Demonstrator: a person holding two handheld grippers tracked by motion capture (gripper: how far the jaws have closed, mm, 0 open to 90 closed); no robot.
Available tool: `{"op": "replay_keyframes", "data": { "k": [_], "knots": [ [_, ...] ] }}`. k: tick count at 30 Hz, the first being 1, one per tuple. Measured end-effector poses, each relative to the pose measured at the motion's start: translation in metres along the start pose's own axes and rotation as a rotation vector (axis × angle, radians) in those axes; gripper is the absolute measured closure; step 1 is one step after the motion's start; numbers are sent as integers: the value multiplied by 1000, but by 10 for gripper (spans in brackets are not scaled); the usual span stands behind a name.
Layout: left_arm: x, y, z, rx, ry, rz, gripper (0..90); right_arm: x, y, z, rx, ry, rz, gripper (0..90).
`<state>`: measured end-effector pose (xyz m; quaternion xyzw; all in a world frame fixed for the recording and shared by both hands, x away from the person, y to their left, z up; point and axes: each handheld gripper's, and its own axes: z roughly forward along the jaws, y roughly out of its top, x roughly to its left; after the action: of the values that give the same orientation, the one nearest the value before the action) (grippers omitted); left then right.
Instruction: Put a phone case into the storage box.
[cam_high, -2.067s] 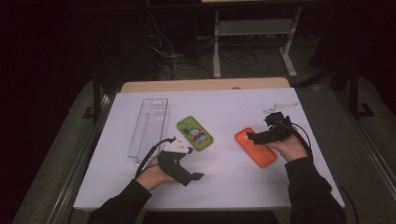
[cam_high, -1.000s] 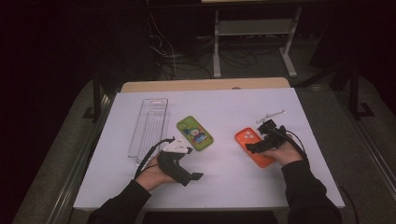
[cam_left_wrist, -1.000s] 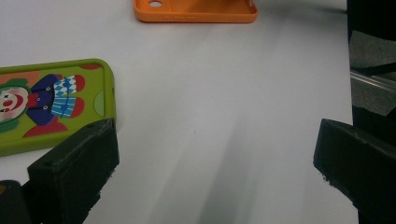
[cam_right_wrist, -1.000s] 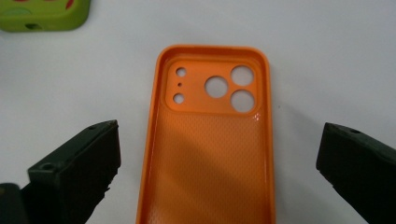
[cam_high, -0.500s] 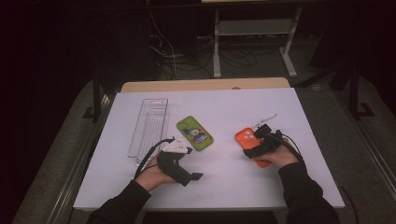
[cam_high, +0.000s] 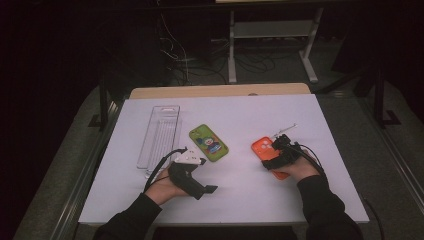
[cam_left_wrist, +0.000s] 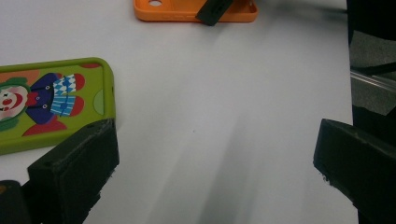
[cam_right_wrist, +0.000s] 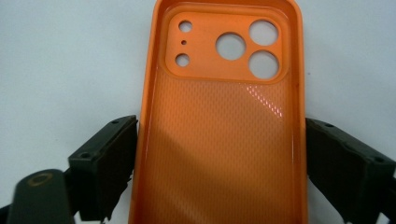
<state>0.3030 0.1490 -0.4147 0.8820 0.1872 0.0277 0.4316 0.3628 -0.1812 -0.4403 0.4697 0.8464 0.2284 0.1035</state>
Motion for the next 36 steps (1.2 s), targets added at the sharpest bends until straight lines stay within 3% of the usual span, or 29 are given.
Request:
{"op": "replay_keyframes", "data": {
  "k": [9, 22, 26, 27, 32, 33, 35, 36],
  "knots": [
    [-1, 0, 1, 2, 0, -3, 0, 1, -1, 0, -6, -12, 12, 152],
    [1, 0, 0, -4, -4, -2, 0, -6, 2, -10, -29, 20, 3, 154],
    [4, 4, -4, 1, -3, 3, 0, -9, 7, -24, -62, 42, -33, 154],
    [5, 7, -5, -5, -8, 4, 0, -11, 10, -31, -65, 54, -66, 153],
    [11, 19, -11, -14, -5, 15, 0, -14, 16, -39, -85, 89, -120, 154],
    [14, 22, -12, -27, -11, 10, 0, -14, 19, -41, -80, 97, -171, 153],
    [16, 25, -13, -21, -17, 3, 0, -14, 20, -42, -78, 95, -183, 153],
    [19, 29, -13, -20, -13, 24, 0, -14, 25, -44, -79, 116, -211, 153]
  ]
}}
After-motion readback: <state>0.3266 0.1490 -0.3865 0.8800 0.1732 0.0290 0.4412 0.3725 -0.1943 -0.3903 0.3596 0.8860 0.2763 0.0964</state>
